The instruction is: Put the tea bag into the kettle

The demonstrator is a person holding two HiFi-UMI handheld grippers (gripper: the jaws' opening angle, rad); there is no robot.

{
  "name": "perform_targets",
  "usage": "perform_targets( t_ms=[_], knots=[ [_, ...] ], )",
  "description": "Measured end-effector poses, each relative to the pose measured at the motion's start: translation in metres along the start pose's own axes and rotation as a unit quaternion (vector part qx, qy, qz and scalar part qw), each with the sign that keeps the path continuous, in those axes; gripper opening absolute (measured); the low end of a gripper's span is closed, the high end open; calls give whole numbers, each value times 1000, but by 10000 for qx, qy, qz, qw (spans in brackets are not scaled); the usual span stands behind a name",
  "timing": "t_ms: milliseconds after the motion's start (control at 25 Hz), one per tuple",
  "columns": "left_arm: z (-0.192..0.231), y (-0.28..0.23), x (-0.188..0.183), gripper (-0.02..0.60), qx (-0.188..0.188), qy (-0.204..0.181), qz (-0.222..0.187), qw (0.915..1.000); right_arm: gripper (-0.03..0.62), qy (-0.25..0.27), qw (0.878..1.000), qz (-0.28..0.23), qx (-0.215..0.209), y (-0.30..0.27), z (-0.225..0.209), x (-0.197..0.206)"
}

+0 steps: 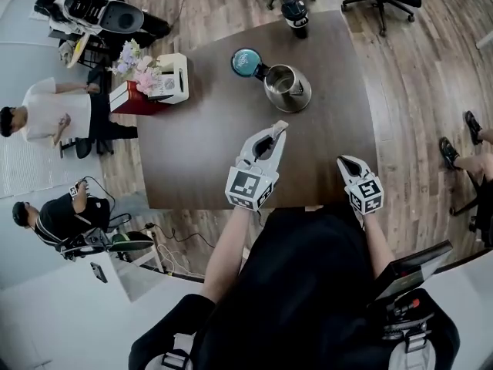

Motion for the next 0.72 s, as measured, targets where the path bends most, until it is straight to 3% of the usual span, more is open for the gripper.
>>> perform_targets(
  t_ms=[480, 720],
  knots=[
    [45, -30, -10, 23, -211, -63, 406, 9989, 8, -27, 9970, 732, 260, 9, -22, 49],
    [67, -57, -9, 23, -236, 44, 705, 9972, 8, -121, 9961, 793, 376, 4, -33, 59]
  ],
)
Point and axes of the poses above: the fingertips, and each gripper's own axes: y backward along the fingers, z to its left, x out of its underside, the point moved 8 cm from there along y, backward along the fingers, and after that the axes turned 9 degrees about -z, right-handed, at the moved point
